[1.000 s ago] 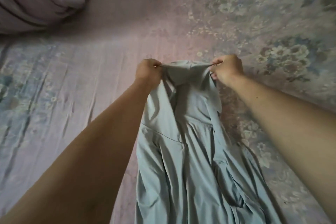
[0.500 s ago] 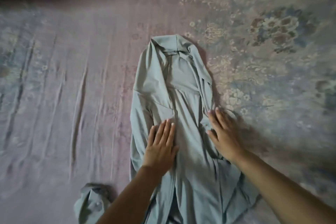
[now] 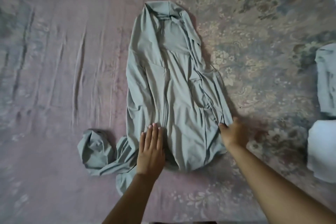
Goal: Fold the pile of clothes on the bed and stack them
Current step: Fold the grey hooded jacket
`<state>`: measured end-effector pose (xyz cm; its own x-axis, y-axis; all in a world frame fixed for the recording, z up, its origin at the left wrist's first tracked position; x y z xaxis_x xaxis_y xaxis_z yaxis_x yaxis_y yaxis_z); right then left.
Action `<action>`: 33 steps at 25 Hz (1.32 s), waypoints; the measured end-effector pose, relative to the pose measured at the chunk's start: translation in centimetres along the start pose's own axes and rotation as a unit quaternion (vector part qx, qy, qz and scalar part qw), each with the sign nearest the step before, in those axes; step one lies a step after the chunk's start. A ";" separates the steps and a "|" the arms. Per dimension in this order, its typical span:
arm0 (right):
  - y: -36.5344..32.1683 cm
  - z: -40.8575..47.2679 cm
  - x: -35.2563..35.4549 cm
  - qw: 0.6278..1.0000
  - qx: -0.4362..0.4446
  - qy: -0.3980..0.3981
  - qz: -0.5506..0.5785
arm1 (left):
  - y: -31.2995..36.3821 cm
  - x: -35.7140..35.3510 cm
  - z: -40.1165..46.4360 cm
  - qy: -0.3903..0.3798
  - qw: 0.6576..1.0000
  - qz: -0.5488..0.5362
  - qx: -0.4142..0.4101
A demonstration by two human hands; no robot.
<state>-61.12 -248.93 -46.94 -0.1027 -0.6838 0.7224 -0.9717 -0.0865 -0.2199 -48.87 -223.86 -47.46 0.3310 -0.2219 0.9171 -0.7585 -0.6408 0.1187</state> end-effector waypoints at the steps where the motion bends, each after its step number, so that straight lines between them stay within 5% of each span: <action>1: -0.2 -0.7 0.2 1.000 0.002 0.013 -0.006 | 0.0 0.1 -0.5 0.017 1.000 0.011 -0.011; 4: -4.4 -5.0 -0.3 0.986 0.161 0.043 -0.007 | -0.6 0.5 -1.6 0.042 0.998 0.027 -0.033; 8: -9.9 -13.0 -7.3 0.903 0.386 -0.190 0.007 | -1.3 0.6 -4.8 0.044 0.995 0.044 -0.078; 10: -8.1 -13.3 -8.9 0.905 0.381 -0.183 -0.048 | -2.2 0.0 -6.7 0.043 0.992 0.056 -0.109; 13: -4.4 -12.1 -7.6 0.919 0.317 0.025 -0.233 | -2.4 -2.0 -9.3 0.036 0.983 0.085 -0.157; 16: -2.7 -10.5 -6.4 0.916 0.238 0.059 -0.319 | -2.2 -3.8 -10.5 0.017 0.987 0.079 -0.142; 20: -3.3 -13.1 -4.7 0.871 0.350 0.145 -0.314 | -2.5 -4.8 -10.9 -0.031 0.996 0.018 -0.077; 22: -4.9 -16.5 -6.1 0.856 0.425 0.126 -0.266 | -2.7 -4.6 -11.1 -0.044 0.997 0.000 -0.069; 26: -5.2 -19.1 -12.1 0.871 0.448 -0.082 -0.186 | -3.0 -4.1 -11.2 -0.052 0.996 0.000 -0.070; 30: -2.6 -17.6 -12.6 0.871 0.353 -0.021 -0.342 | -3.1 -3.3 -11.5 -0.006 0.997 0.041 -0.068; 33: -3.4 -17.9 -12.3 0.878 0.359 0.005 -0.317 | -3.9 -1.8 -11.5 0.022 0.999 0.034 -0.032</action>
<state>-60.42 -227.27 -43.31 0.4060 -0.3269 0.8534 -0.4493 -0.8846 -0.1251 -53.00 -212.52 -45.20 0.2546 -0.2304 0.9392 -0.8130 -0.5768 0.0789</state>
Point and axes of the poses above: each hand's wrist, its own z-axis towards the middle knuckle, its own x-axis out of the back of the hand, y = z × x, the point moved 8 cm from there along z, towards the middle knuckle, and after that the axes turned 15 degrees about -y, right-handed, at the moved point
